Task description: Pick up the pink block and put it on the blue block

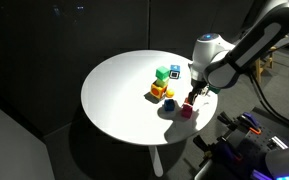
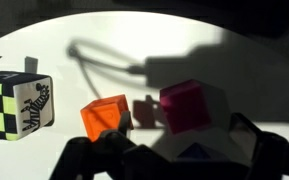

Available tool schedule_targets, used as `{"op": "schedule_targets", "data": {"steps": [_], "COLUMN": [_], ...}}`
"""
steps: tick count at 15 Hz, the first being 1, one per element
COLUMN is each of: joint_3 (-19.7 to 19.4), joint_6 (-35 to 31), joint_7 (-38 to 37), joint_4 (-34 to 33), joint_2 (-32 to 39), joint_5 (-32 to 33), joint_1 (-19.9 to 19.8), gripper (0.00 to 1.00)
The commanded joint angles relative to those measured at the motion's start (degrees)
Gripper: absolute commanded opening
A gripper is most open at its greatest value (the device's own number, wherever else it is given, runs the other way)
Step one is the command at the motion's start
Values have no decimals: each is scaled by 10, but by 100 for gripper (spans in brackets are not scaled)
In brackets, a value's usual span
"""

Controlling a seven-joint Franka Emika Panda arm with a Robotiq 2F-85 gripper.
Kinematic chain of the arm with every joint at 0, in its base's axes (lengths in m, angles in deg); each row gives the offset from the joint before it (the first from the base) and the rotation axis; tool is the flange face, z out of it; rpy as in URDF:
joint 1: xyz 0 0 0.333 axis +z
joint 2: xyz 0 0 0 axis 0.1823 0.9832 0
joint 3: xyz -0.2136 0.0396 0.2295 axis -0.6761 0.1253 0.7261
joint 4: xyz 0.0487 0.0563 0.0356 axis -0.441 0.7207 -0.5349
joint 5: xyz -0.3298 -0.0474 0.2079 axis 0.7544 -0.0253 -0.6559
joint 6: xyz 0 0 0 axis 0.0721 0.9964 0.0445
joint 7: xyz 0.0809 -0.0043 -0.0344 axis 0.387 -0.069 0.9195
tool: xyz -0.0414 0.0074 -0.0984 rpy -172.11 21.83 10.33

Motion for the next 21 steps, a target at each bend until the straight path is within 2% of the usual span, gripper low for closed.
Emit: {"op": "schedule_targets", "data": {"steps": [1,12,21], "joint_3": [-5,1,15], "joint_6": [-8,-59,-93], "joint_7": [12,79,135], "joint_4": [-6,-44,-51], "joint_2": [14,88,121], "joint_5": [-7,-3,-6], "joint_1": [5,2,-5], "gripper": [100,100,100]}}
